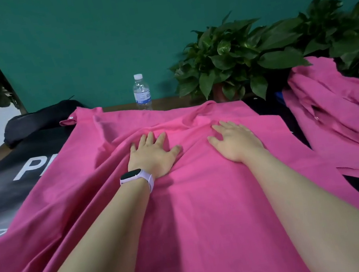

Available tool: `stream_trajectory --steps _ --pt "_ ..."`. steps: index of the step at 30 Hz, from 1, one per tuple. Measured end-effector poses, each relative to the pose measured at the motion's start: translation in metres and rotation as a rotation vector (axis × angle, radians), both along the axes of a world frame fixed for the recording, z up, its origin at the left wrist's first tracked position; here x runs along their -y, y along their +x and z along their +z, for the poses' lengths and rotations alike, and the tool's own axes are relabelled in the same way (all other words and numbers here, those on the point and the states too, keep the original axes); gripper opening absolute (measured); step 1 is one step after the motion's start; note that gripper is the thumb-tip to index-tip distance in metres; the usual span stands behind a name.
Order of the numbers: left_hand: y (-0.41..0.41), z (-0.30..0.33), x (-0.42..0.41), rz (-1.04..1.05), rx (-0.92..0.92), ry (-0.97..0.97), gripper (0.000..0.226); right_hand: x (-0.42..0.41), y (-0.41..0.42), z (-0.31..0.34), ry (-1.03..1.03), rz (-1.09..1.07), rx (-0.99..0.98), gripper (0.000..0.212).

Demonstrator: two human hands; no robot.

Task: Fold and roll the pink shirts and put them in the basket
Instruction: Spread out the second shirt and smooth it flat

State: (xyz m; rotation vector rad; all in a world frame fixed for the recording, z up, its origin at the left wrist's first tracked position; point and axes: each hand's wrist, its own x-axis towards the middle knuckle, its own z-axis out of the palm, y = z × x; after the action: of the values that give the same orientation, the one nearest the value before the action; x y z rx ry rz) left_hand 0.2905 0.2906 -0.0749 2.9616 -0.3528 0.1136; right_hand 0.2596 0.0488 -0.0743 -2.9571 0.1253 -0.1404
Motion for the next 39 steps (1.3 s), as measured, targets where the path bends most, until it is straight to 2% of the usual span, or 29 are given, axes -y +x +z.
stream_trajectory --steps 3,6,9,13,18,21,23,25,26,28,30,31,33,35,37,39 --pt "-0.009 0.001 0.000 -0.004 0.103 -0.078 0.063 -0.006 -0.010 0.003 -0.001 -0.007 0.141 0.057" --pt "-0.027 0.002 -0.001 0.030 0.175 -0.056 0.049 -0.014 -0.027 0.006 -0.081 0.007 0.237 0.046" --pt "-0.050 0.006 -0.003 0.044 0.139 -0.068 0.045 -0.017 -0.045 0.005 -0.017 0.001 0.141 0.052" --pt "-0.086 0.005 -0.009 0.025 0.129 -0.124 0.048 -0.023 -0.081 0.008 0.061 0.007 -0.041 0.075" --pt "-0.138 0.004 -0.021 0.044 0.151 -0.169 0.042 -0.046 -0.137 0.009 0.004 -0.025 0.083 0.073" --pt "-0.174 0.013 -0.029 0.077 0.159 -0.141 0.030 -0.057 -0.171 0.016 -0.137 -0.058 0.119 0.066" --pt "-0.194 0.014 -0.036 0.002 0.115 -0.104 0.034 -0.064 -0.189 0.018 -0.164 -0.064 0.047 0.062" --pt "-0.203 0.020 -0.051 -0.168 0.017 -0.113 0.044 -0.073 -0.201 0.021 -0.152 -0.099 -0.054 0.062" --pt "-0.208 0.027 -0.066 -0.238 -0.013 -0.137 0.043 -0.081 -0.207 0.024 -0.155 -0.109 -0.085 0.063" --pt "-0.215 0.043 -0.103 -0.277 0.083 -0.220 0.029 -0.102 -0.220 0.027 -0.156 -0.077 -0.053 0.061" --pt "-0.216 0.051 -0.148 -0.157 0.241 -0.287 0.023 -0.132 -0.234 0.026 -0.105 0.007 0.035 0.057" --pt "-0.216 0.050 -0.173 -0.072 0.263 -0.313 0.025 -0.150 -0.240 0.024 -0.062 0.051 0.069 0.056" --pt "-0.220 0.039 -0.221 0.065 0.174 -0.302 0.037 -0.184 -0.251 0.017 0.002 0.129 0.098 0.059" --pt "-0.230 0.020 -0.260 0.115 0.027 -0.173 0.048 -0.209 -0.257 0.008 0.022 0.207 0.075 0.064" --pt "-0.242 0.005 -0.287 0.151 -0.008 -0.061 0.058 -0.216 -0.255 0.005 0.029 0.246 -0.009 0.067" --pt "-0.253 0.000 -0.304 0.227 0.007 -0.047 0.066 -0.213 -0.249 0.007 0.020 0.229 -0.087 0.068"
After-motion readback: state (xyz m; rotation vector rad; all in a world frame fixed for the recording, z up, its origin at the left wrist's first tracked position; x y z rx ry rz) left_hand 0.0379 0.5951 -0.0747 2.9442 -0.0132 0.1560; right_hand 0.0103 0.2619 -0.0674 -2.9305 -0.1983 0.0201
